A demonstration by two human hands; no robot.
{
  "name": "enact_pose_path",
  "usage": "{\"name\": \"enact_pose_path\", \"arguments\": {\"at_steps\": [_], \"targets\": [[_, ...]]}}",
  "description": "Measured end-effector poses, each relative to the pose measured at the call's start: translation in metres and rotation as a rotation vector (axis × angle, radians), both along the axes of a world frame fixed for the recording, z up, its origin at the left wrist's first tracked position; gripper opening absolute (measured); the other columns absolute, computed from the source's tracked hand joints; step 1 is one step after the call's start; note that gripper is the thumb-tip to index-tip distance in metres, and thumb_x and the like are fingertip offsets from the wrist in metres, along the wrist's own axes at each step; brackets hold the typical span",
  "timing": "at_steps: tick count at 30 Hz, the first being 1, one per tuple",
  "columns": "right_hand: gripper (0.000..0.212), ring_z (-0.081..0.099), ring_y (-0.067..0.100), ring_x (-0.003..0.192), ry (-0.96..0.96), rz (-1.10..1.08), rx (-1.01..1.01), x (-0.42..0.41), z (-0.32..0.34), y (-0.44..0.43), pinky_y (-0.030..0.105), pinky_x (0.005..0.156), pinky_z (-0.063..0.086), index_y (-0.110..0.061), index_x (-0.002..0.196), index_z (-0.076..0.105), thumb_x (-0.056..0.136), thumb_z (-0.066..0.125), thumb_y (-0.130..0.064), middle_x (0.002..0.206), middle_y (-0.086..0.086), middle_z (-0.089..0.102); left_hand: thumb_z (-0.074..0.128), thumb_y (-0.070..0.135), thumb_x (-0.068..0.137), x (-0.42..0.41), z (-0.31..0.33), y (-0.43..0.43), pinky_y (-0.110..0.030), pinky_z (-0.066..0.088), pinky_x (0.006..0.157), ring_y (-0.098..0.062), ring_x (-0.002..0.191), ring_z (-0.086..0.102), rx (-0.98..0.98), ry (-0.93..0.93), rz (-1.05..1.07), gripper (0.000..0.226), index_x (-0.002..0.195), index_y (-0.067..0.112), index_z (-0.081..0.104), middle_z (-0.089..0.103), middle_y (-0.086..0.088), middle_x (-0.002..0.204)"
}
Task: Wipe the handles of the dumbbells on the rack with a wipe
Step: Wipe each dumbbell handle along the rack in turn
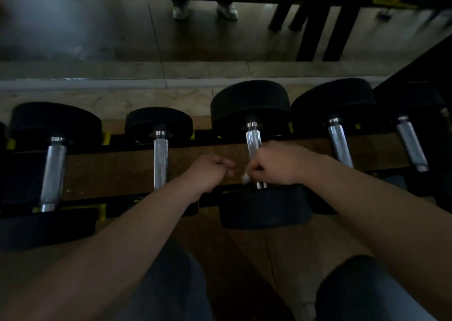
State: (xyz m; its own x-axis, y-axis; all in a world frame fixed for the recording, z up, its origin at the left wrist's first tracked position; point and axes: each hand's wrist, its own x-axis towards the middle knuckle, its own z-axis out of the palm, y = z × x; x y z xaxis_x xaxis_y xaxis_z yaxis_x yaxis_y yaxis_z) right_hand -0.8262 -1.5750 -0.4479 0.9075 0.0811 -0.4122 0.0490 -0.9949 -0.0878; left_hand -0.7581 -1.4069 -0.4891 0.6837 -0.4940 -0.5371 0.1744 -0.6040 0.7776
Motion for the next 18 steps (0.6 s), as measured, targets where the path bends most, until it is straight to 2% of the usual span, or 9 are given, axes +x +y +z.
{"name": "enact_pose_path", "arguments": {"at_steps": [3, 4, 7, 10, 12, 14, 16, 18], "targets": [[0.025, 0.060, 0.021, 0.074, -0.172, -0.165, -0.102, 0.012, 0.000, 0.005, 0.033, 0.062, 0.048, -0.036, 0.078, 0.058, 0.100, 0.047, -0.038, 0.076, -0.007, 0.050, 0.055, 0.017, 0.097, -0.001, 0.002, 0.001, -0.026, 0.039, 0.064, -0.012, 0.105, 0.050, 0.004, 0.065, -0.049, 0.026, 0.116, 0.028, 0.069, 0.064, 0.012, 0.104], [0.024, 0.058, 0.021, 0.073, -0.201, -0.201, -0.132, 0.014, 0.000, 0.009, 0.033, 0.061, 0.045, -0.037, 0.082, 0.060, 0.101, 0.046, -0.037, 0.078, -0.006, 0.050, 0.057, 0.016, 0.097, -0.001, 0.001, 0.002, -0.026, 0.039, 0.065, -0.012, 0.106, 0.048, -0.003, 0.081, -0.064, 0.026, 0.116, 0.028, 0.070, 0.063, 0.011, 0.105], [0.021, 0.055, 0.021, 0.076, -0.060, -0.190, -0.127, 0.012, -0.001, 0.019, 0.033, 0.064, 0.043, -0.034, 0.100, 0.072, 0.097, 0.051, -0.038, 0.079, -0.003, 0.051, 0.056, 0.017, 0.097, 0.000, 0.001, 0.007, -0.025, 0.038, 0.063, -0.013, 0.094, 0.054, -0.039, 0.103, -0.107, 0.024, 0.112, 0.030, 0.070, 0.065, 0.007, 0.111], [0.022, 0.062, 0.020, 0.080, 0.153, -0.132, -0.064, 0.005, 0.004, 0.026, 0.038, 0.071, 0.054, -0.027, 0.096, 0.077, 0.090, 0.059, -0.040, 0.077, -0.004, 0.060, 0.053, 0.016, 0.097, 0.002, 0.002, 0.010, -0.026, 0.039, 0.060, -0.008, 0.081, 0.052, -0.061, 0.080, -0.132, 0.027, 0.113, 0.029, 0.069, 0.066, 0.006, 0.105], [0.024, 0.064, 0.023, 0.085, 0.111, -0.160, -0.126, 0.006, 0.009, 0.028, 0.038, 0.073, 0.055, -0.028, 0.099, 0.076, 0.091, 0.058, -0.043, 0.079, -0.003, 0.059, 0.053, 0.015, 0.096, 0.005, 0.005, 0.009, -0.024, 0.037, 0.053, -0.008, 0.071, 0.050, -0.060, 0.070, -0.129, 0.026, 0.112, 0.027, 0.070, 0.067, 0.006, 0.103], [0.026, 0.065, 0.029, 0.092, -0.033, -0.224, -0.192, 0.013, 0.012, 0.027, 0.037, 0.072, 0.053, -0.032, 0.105, 0.073, 0.096, 0.051, -0.043, 0.088, 0.001, 0.060, 0.057, 0.014, 0.093, 0.009, 0.008, 0.006, -0.020, 0.032, 0.042, -0.010, 0.062, 0.047, -0.061, 0.072, -0.141, 0.024, 0.107, 0.028, 0.071, 0.066, 0.004, 0.105], [0.030, 0.065, 0.029, 0.094, -0.157, -0.277, -0.198, 0.020, 0.013, 0.025, 0.037, 0.073, 0.054, -0.039, 0.119, 0.069, 0.100, 0.045, -0.039, 0.104, 0.005, 0.066, 0.060, 0.014, 0.092, 0.014, 0.010, 0.004, -0.019, 0.036, 0.044, -0.010, 0.068, 0.050, -0.062, 0.067, -0.164, 0.026, 0.108, 0.031, 0.070, 0.061, 0.005, 0.107], [0.033, 0.065, 0.025, 0.089, -0.209, -0.304, -0.171, 0.025, 0.015, 0.022, 0.038, 0.074, 0.057, -0.042, 0.127, 0.066, 0.103, 0.045, -0.034, 0.105, 0.003, 0.067, 0.060, 0.016, 0.092, 0.019, 0.009, -0.003, -0.028, 0.051, 0.066, -0.015, 0.094, 0.058, -0.084, 0.041, -0.156, 0.028, 0.113, 0.032, 0.070, 0.061, 0.006, 0.115]]}}
